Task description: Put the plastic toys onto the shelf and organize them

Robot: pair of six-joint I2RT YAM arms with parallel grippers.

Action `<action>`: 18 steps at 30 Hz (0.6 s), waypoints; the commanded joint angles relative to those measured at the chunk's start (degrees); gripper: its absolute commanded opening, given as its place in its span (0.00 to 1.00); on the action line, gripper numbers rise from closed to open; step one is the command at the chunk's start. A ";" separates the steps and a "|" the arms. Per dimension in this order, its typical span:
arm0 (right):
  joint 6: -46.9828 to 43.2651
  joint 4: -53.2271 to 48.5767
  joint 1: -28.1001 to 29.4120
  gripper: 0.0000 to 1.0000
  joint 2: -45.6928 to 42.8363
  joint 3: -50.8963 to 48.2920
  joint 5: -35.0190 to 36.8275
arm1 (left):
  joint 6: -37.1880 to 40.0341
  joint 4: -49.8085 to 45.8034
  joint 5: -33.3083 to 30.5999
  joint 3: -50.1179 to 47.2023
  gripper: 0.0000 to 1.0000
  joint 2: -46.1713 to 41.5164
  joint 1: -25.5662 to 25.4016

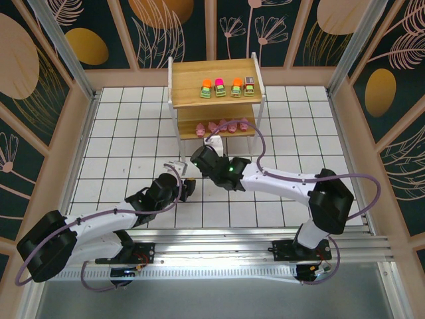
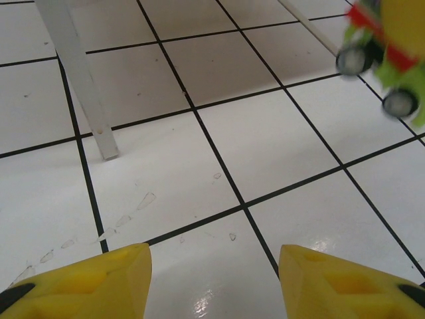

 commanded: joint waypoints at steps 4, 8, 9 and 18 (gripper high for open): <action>-3.73 -5.45 1.04 0.18 -1.28 8.73 5.68 | 1.13 1.69 1.65 -0.67 0.54 0.32 0.24; -5.33 -6.38 1.30 0.18 -0.95 13.14 6.98 | 1.26 1.72 1.56 -0.67 0.54 0.30 0.24; -5.69 -6.36 1.35 0.17 -0.84 14.13 7.27 | 1.26 1.78 1.56 -0.67 0.54 0.30 0.24; -11.26 -7.52 1.53 0.14 2.67 27.03 10.25 | 1.25 1.79 1.51 -0.50 0.54 0.83 0.29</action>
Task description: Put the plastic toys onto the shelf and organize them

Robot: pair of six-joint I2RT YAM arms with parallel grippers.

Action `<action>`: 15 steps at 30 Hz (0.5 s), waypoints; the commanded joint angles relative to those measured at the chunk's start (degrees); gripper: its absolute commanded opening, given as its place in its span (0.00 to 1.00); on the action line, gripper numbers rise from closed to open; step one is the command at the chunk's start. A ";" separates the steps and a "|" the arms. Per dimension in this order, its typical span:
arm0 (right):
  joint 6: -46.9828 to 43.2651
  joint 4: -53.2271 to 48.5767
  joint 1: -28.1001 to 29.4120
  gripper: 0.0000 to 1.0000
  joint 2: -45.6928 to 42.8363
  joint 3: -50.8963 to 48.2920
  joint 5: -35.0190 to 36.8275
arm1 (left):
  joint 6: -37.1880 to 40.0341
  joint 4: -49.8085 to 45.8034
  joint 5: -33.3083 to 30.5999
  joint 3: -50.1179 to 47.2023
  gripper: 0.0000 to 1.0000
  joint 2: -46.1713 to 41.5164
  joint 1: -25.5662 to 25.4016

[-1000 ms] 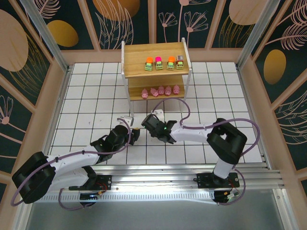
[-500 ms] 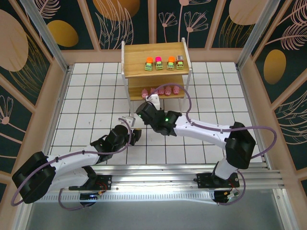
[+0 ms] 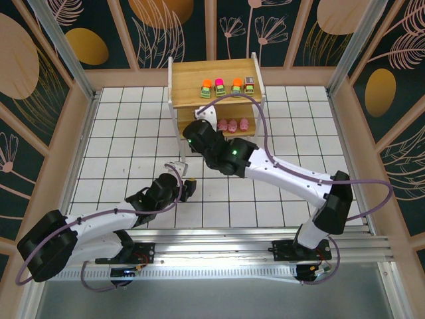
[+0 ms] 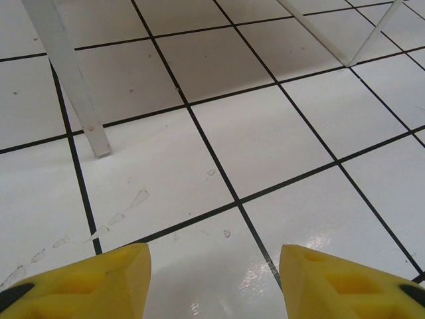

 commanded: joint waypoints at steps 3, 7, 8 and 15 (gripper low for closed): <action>-4.78 -2.77 0.45 0.14 3.91 9.70 4.47 | 1.21 1.63 0.36 -0.39 0.54 0.57 0.28; -7.20 -3.78 -0.14 0.14 7.03 16.78 5.17 | 1.34 1.71 0.35 -0.39 0.54 0.57 0.24; -7.66 -4.13 -0.32 0.14 7.90 18.49 5.18 | 1.31 1.74 0.35 -0.37 0.54 0.57 0.22; -10.59 -6.76 -1.37 0.15 14.69 32.12 5.19 | 1.36 1.66 0.27 -0.30 0.54 0.83 0.27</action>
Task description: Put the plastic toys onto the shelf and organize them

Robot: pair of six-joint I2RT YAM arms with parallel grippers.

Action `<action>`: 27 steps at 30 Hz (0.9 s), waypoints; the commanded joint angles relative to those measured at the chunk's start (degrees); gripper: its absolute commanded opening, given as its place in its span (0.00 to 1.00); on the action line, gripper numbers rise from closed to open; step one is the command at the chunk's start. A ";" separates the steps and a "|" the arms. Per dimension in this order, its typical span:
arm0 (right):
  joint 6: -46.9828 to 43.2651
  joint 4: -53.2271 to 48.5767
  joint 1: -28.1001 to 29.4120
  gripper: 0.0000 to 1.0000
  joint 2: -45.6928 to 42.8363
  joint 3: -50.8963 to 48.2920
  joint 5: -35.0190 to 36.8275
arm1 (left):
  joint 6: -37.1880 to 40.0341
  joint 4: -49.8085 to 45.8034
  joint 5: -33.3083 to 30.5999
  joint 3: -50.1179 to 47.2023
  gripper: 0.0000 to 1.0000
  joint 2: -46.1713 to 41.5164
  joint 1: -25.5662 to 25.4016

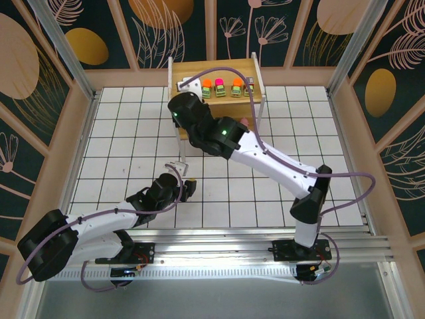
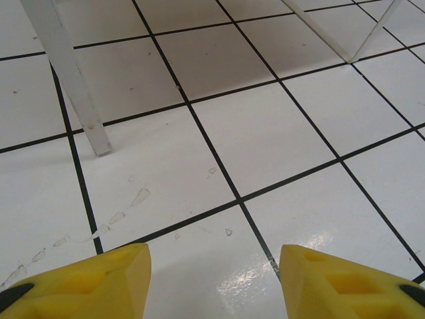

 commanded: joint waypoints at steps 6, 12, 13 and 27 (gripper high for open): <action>-3.79 -4.43 -2.00 0.15 6.78 13.85 1.65 | 1.13 1.72 0.28 -0.26 0.54 0.48 0.22; -4.84 -6.03 -4.00 0.15 9.75 19.14 0.86 | 1.20 1.63 0.20 -0.13 0.54 0.75 0.19; -4.82 -6.13 -4.35 0.15 10.05 19.50 0.62 | 1.20 1.65 0.20 -0.12 0.54 0.66 0.21; -3.66 -5.78 -7.08 0.15 11.69 19.81 -1.75 | 1.39 1.74 0.44 -0.03 0.56 1.10 0.13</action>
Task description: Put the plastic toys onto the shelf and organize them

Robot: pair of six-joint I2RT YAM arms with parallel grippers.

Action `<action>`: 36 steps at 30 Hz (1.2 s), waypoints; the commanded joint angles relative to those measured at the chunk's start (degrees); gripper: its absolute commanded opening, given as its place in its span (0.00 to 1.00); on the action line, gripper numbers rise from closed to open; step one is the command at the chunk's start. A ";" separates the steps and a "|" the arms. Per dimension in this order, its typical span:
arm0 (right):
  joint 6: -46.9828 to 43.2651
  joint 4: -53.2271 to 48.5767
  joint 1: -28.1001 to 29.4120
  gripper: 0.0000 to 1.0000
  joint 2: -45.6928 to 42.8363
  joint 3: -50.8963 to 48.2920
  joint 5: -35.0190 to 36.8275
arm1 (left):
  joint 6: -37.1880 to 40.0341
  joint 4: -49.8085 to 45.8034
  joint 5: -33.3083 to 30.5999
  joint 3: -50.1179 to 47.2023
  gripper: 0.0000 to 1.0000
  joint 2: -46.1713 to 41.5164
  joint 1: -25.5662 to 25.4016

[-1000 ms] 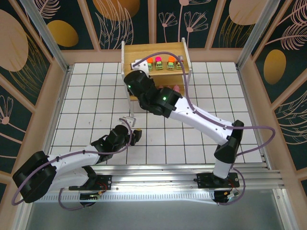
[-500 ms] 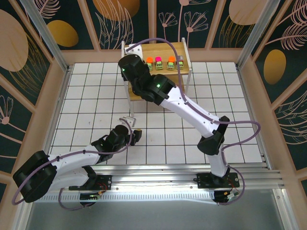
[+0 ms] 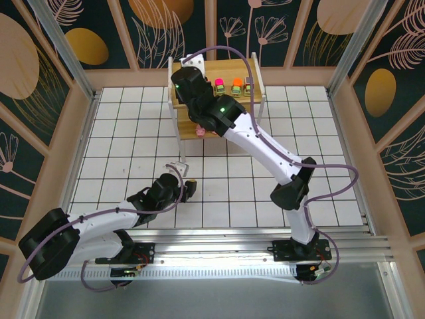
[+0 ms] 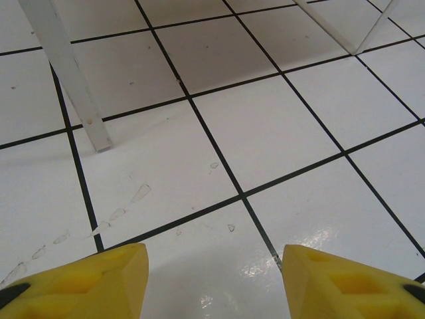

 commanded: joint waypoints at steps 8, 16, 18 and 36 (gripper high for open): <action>0.53 -0.83 -0.29 0.15 1.70 1.79 -1.16 | 0.83 1.75 0.53 0.16 0.56 0.65 0.15; 0.76 -1.35 -0.48 0.16 2.14 1.61 -1.51 | 1.00 1.77 0.53 0.14 0.56 0.75 0.15; 0.69 -1.27 -0.56 0.16 2.23 1.61 -1.61 | 0.98 1.80 0.53 0.15 0.56 0.84 0.14; 1.23 -1.56 -0.90 0.18 2.89 0.49 -1.87 | 1.00 1.63 0.29 0.06 0.57 0.40 0.15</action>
